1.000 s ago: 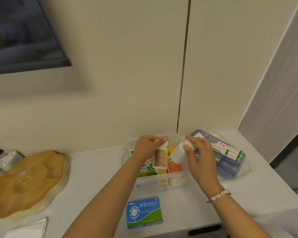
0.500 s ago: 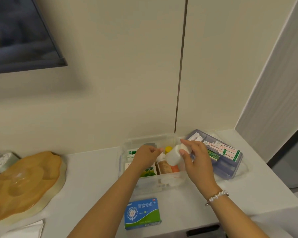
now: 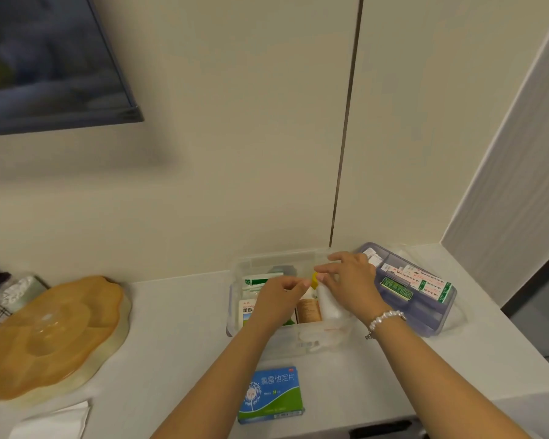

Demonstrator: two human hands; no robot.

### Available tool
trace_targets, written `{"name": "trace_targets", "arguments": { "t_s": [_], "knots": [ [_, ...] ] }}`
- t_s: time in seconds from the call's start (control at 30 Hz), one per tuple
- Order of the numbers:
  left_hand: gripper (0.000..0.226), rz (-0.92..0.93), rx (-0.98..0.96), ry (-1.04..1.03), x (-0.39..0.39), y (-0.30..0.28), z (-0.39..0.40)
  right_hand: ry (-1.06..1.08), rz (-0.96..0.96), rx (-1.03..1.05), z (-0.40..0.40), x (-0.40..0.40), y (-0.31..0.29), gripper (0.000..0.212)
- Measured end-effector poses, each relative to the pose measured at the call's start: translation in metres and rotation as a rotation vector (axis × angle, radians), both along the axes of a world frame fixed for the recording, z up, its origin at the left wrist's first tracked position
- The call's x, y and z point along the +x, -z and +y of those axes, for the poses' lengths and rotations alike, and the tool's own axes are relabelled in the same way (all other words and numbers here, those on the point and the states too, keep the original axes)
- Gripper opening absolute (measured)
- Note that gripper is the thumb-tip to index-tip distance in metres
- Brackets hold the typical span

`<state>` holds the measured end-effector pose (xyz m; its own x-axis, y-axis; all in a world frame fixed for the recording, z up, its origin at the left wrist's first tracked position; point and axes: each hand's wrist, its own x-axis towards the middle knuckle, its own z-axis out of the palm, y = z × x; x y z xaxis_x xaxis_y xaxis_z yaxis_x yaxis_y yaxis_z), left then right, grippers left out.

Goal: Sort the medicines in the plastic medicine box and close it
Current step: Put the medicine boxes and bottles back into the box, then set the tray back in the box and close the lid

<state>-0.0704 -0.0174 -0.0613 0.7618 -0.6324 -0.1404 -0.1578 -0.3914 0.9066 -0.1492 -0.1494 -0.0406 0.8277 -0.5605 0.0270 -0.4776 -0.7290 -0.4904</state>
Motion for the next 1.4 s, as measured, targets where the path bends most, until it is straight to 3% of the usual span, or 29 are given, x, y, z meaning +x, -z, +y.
{"name": "trace_targets", "arguments": {
  "t_s": [0.2, 0.5, 0.67, 0.97, 1.13, 1.23, 1.4],
  "knots": [
    [0.024, 0.035, 0.040, 0.003, 0.001, 0.002, 0.001, 0.011, 0.091, -0.008, -0.006, -0.006, 0.014, 0.034],
    [0.017, -0.016, 0.051, 0.060, -0.002, 0.000, 0.000, 0.023, 0.110, 0.238, -0.011, -0.009, 0.018, 0.031],
    [0.025, -0.072, 0.079, 0.046, -0.004, 0.000, -0.002, 0.015, 0.175, 0.161, -0.010, -0.008, 0.014, 0.032],
    [0.024, -0.250, -0.057, -0.001, -0.035, -0.016, -0.017, 0.094, -0.300, 0.320, 0.004, -0.056, 0.012, 0.029],
    [0.020, -0.231, -0.196, -0.035, -0.074, -0.022, -0.046, 0.205, -0.473, 0.334, -0.015, -0.096, 0.012, 0.022],
    [0.019, -0.156, -0.237, -0.024, -0.100, -0.021, -0.069, 0.354, -0.488, 0.280, -0.037, -0.119, 0.017, 0.019],
    [0.024, -0.120, -0.122, -0.011, -0.127, -0.005, -0.103, 0.577, -0.367, 0.360, -0.068, -0.145, 0.041, 0.019]
  ]
}}
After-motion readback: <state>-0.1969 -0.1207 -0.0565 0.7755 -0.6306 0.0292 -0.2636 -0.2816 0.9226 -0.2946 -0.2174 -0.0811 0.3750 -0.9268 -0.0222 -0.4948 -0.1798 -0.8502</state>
